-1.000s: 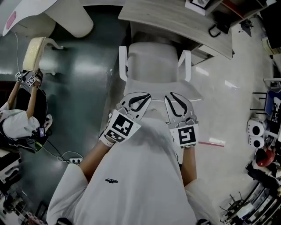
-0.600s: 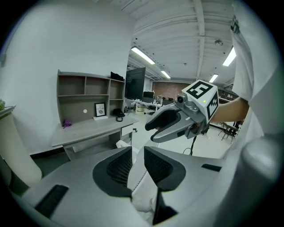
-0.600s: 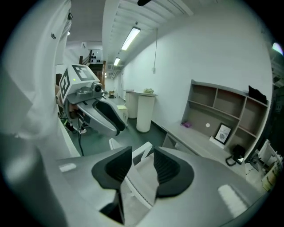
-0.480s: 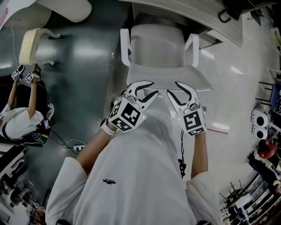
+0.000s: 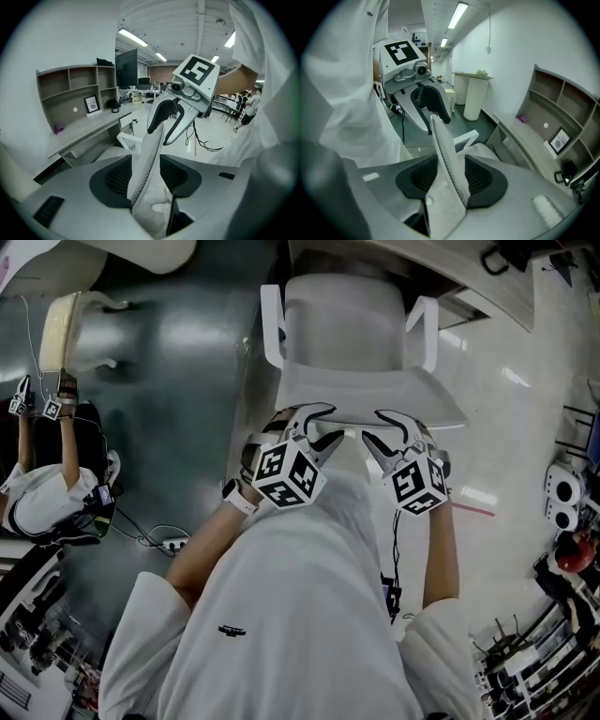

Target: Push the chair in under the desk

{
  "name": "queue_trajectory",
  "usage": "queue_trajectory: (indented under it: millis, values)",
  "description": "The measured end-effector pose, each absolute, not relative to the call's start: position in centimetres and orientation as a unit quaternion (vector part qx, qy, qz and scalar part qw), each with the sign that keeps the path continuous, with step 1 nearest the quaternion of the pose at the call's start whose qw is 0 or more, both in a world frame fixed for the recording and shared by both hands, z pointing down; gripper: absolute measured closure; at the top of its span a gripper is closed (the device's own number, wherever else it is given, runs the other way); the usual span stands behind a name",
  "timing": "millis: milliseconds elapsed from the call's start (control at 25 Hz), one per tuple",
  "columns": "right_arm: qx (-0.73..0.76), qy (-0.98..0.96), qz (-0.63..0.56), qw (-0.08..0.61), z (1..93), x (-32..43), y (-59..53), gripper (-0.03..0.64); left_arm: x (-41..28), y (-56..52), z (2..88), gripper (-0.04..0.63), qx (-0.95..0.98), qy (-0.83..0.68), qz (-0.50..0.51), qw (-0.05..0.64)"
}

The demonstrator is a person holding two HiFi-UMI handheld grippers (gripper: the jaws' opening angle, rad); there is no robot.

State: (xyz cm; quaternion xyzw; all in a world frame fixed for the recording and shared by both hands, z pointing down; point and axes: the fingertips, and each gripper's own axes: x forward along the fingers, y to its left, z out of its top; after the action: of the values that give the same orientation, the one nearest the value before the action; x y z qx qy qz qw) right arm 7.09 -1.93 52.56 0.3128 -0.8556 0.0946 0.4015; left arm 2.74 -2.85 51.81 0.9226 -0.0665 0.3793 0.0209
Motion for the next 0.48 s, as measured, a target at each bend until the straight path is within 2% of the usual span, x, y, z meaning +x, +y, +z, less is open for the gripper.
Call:
queue_trajectory:
  millis: [360, 480]
  values:
    - [0.299, -0.831, 0.066, 0.464, 56.2, 7.7, -2.0, 0.45, 3.4, -2.7, 55.3, 0.43, 0.899, -0.043, 0.434, -0.041]
    - [0.294, -0.831, 0.056, 0.469, 56.5, 7.4, -2.1, 0.466, 3.2, -2.9, 56.1, 0.453, 0.888, -0.048, 0.456, -0.029]
